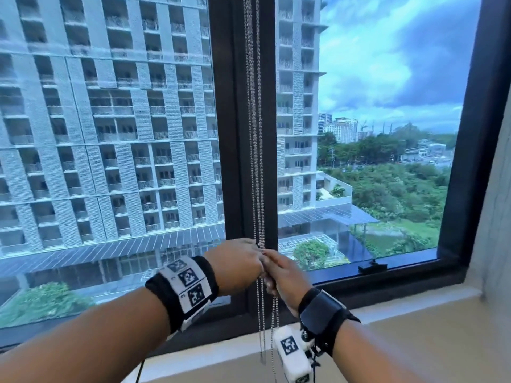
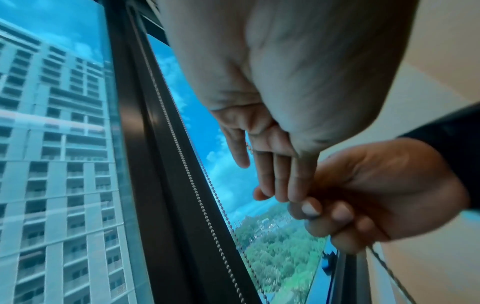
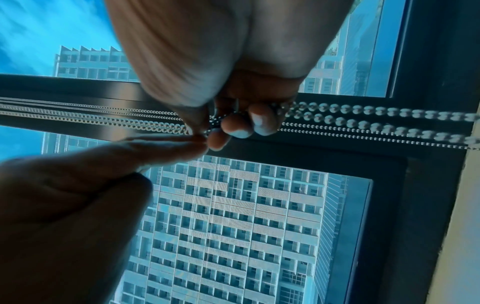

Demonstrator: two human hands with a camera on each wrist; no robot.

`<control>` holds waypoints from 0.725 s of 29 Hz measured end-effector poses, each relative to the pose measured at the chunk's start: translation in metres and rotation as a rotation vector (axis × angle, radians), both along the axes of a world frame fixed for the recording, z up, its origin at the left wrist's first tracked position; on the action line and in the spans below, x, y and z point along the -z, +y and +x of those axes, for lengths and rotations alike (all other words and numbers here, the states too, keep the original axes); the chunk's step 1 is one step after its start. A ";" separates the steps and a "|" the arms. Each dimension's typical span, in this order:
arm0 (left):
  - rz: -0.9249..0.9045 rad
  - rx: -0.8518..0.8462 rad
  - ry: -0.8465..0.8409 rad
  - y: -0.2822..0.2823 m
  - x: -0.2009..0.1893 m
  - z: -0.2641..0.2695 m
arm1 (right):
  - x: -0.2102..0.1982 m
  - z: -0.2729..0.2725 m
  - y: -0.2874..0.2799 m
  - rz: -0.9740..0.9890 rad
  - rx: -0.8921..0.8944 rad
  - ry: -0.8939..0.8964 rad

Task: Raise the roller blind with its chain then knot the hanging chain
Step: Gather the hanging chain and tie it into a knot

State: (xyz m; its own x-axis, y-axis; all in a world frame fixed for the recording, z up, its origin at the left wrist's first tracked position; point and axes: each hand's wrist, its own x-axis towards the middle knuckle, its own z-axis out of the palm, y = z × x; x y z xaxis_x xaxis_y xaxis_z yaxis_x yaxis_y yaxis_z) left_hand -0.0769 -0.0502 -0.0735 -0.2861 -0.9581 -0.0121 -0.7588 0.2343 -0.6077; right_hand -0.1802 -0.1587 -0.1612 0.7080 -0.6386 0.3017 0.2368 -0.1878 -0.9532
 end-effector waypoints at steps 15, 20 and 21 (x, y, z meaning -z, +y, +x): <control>-0.317 -0.403 0.205 -0.026 -0.042 -0.022 | -0.016 -0.051 -0.035 -0.356 -0.179 0.166; -0.461 -0.252 0.613 -0.004 -0.042 -0.004 | -0.101 -0.085 -0.048 -0.484 -0.223 0.097; -0.526 -0.172 0.745 0.003 -0.042 -0.010 | -0.120 -0.086 -0.047 -0.470 -0.253 0.062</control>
State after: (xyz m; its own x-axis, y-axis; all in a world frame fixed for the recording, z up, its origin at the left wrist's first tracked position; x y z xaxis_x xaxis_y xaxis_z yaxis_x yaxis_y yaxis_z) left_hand -0.0867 -0.0470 -0.0319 0.1006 -0.8183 0.5659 -0.9949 -0.0849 0.0541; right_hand -0.2660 -0.2060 -0.0413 0.8477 -0.2522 0.4666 0.2759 -0.5417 -0.7940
